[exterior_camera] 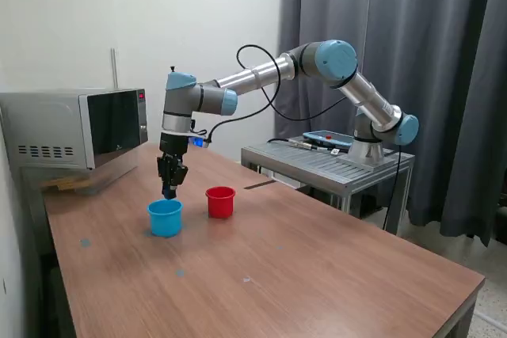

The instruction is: Place red objects in the red bin, and blue objects in the blue bin.

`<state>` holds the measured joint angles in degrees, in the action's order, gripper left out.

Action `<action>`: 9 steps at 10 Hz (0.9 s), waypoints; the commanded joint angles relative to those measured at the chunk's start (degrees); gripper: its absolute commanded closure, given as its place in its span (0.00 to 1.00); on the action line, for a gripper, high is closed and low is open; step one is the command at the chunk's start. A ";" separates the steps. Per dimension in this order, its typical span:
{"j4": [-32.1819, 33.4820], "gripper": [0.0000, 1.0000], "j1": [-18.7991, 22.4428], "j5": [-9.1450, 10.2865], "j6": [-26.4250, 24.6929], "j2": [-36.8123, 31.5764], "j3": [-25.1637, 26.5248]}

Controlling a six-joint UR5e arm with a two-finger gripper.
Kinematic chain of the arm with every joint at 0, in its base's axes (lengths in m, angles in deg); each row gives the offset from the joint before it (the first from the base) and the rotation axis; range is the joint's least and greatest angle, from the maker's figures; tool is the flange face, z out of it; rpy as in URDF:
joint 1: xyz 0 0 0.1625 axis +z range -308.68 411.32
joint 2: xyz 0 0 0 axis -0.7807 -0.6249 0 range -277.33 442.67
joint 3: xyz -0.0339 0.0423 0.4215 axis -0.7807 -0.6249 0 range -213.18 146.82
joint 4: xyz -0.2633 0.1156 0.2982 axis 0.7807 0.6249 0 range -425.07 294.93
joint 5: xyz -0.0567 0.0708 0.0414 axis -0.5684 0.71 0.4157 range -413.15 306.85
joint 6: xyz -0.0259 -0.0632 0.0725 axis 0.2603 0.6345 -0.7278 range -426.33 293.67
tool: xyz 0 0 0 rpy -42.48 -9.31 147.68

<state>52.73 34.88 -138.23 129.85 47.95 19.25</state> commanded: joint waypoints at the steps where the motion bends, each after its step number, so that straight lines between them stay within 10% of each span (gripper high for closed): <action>1: 0.15 1.00 0.00 0.00 -0.36 0.26 0.13; 2: 0.58 0.00 0.00 0.00 -2.01 0.35 0.13; 9: 0.50 0.00 0.18 -0.78 -2.38 0.35 0.30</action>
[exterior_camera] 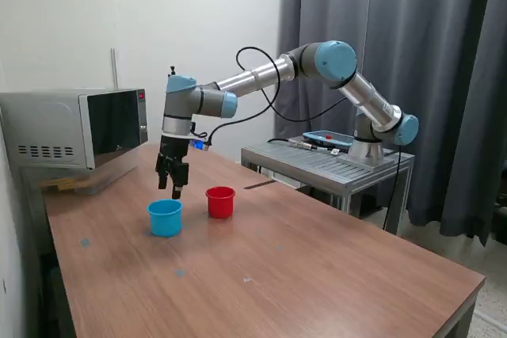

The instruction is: Place red objects in the red bin, and blue objects in the blue bin.

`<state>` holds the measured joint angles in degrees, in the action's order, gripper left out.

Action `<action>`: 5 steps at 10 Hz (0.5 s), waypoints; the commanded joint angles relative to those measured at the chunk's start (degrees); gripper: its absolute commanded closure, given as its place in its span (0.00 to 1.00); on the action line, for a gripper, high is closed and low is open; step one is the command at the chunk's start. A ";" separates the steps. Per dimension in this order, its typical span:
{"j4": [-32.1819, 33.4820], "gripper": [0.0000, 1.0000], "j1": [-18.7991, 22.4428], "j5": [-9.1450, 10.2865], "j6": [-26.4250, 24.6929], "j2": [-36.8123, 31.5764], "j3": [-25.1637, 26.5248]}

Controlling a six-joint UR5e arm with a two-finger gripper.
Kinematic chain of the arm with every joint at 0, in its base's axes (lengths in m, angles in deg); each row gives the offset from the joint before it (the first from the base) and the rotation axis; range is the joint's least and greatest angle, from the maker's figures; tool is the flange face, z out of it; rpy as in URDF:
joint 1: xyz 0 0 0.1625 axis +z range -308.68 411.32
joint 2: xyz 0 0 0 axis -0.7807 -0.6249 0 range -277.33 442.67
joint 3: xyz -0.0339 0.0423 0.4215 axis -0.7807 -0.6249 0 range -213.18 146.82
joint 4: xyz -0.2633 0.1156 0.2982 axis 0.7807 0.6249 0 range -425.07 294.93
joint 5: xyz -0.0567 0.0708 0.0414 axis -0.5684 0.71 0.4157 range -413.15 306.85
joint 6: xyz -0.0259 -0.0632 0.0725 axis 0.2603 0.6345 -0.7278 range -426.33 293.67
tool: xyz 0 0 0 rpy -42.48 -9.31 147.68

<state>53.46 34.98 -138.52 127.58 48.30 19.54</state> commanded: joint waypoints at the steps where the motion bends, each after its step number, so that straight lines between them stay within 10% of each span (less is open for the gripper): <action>1: -0.49 0.00 0.17 -0.50 -0.54 -0.17 0.10; 5: -5.67 0.00 0.79 -3.84 -0.46 -4.63 3.78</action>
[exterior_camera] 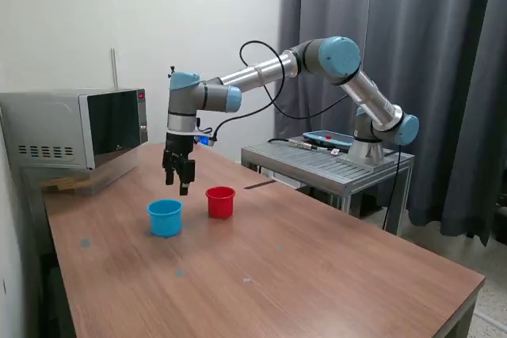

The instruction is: Place red objects in the red bin, and blue objects in the blue bin.

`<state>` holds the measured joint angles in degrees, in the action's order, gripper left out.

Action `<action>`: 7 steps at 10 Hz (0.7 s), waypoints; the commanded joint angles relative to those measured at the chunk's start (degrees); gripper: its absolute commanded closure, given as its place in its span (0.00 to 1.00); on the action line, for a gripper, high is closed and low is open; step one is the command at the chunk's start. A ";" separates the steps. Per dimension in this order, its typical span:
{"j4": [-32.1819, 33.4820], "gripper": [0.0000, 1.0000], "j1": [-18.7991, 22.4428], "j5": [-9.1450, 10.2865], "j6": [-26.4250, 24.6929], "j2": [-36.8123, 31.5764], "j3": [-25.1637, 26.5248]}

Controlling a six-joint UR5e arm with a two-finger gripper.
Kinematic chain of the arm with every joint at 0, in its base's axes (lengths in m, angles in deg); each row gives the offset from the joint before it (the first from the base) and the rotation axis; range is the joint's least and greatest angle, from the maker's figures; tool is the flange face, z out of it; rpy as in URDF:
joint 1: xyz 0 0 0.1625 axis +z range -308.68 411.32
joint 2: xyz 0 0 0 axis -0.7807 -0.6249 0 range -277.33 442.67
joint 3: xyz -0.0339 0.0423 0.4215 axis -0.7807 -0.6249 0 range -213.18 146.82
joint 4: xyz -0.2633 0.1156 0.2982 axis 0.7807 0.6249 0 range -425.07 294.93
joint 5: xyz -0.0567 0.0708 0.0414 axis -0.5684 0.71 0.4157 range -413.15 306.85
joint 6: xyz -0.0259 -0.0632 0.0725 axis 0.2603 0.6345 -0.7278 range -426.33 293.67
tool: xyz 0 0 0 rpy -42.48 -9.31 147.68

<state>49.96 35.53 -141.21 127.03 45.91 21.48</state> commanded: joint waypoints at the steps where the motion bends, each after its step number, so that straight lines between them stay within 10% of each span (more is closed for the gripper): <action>1: -2.70 0.00 0.24 -1.15 -0.09 -4.09 3.43; 7: -17.80 0.00 2.17 -1.33 -3.33 -20.17 11.60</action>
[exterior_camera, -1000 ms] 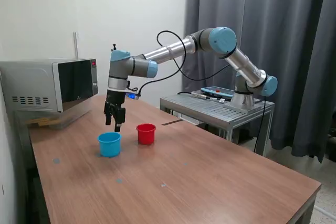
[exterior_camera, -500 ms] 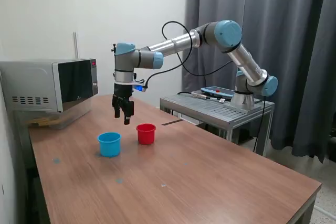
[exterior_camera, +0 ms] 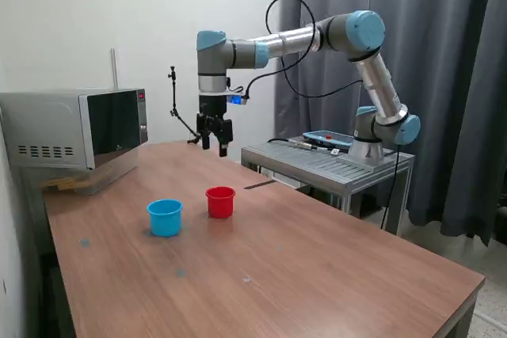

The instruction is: Place red objects in the red bin, and blue objects in the blue bin.

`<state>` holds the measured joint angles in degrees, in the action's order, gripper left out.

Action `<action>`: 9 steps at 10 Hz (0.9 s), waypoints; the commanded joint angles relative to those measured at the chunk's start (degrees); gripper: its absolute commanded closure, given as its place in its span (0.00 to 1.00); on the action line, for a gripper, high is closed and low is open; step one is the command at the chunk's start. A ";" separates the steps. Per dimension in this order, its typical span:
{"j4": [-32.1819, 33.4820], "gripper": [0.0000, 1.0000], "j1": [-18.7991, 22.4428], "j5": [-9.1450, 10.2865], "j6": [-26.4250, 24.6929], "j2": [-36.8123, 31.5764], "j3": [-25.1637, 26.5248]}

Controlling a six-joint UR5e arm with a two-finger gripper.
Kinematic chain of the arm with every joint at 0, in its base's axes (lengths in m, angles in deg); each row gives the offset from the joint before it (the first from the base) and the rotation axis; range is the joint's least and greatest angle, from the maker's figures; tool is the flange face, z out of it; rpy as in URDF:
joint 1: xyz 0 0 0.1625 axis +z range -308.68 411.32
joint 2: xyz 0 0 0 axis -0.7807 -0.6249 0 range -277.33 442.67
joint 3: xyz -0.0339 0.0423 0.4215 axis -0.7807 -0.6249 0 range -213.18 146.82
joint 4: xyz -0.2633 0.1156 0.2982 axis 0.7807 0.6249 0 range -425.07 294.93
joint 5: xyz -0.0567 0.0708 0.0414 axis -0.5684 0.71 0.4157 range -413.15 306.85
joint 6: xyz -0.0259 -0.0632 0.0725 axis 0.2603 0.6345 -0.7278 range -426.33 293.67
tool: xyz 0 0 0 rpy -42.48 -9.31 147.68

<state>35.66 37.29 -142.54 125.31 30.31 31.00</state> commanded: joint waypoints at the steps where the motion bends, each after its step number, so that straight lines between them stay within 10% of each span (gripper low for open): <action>1: -6.13 0.00 1.10 0.01 -1.62 -7.03 3.14; 9: -13.45 0.00 4.10 0.54 -5.84 -25.40 9.91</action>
<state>23.18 41.16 -142.11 119.74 8.40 40.14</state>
